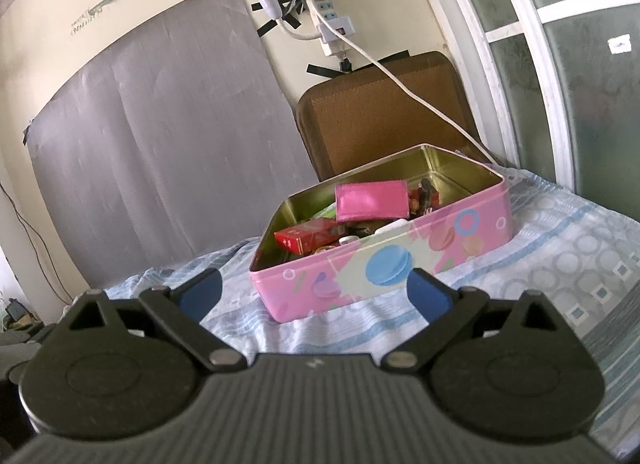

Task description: Organize rigid objects

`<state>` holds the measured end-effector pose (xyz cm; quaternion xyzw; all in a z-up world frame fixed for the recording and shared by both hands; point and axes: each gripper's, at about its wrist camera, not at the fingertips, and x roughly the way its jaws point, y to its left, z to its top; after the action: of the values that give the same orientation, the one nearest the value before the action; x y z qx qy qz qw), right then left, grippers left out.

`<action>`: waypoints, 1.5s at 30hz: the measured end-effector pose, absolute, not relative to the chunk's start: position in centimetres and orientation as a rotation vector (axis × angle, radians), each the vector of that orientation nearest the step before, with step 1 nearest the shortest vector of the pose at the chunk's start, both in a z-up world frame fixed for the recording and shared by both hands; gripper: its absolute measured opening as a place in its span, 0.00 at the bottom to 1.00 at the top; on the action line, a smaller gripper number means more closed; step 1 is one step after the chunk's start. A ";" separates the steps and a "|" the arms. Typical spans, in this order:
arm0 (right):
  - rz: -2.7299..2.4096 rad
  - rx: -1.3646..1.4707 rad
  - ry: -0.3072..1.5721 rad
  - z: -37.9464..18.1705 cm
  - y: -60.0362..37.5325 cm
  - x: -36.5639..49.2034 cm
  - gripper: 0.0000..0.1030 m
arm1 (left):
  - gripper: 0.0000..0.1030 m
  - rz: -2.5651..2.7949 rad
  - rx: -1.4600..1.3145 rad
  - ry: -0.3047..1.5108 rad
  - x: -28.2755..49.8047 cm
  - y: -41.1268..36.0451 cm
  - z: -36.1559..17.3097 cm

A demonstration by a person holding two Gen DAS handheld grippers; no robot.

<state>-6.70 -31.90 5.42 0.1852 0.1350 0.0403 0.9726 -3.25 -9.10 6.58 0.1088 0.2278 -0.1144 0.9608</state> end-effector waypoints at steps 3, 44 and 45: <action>0.080 0.376 0.278 5.3 -31.9 -6.6 0.97 | 1.00 -0.238 0.235 0.491 -3.1 -9.4 6.4; 0.079 0.396 0.304 4.6 -32.4 -6.0 0.98 | 1.00 -0.267 0.254 0.607 -2.5 -9.9 4.9; 0.079 0.396 0.304 4.6 -32.4 -6.0 0.98 | 1.00 -0.268 0.254 0.608 -2.5 -9.9 4.9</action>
<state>-5.96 -32.36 4.64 0.1959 0.1502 0.0392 0.9683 -2.47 -9.87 4.92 0.1244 0.2977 -0.1313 0.9374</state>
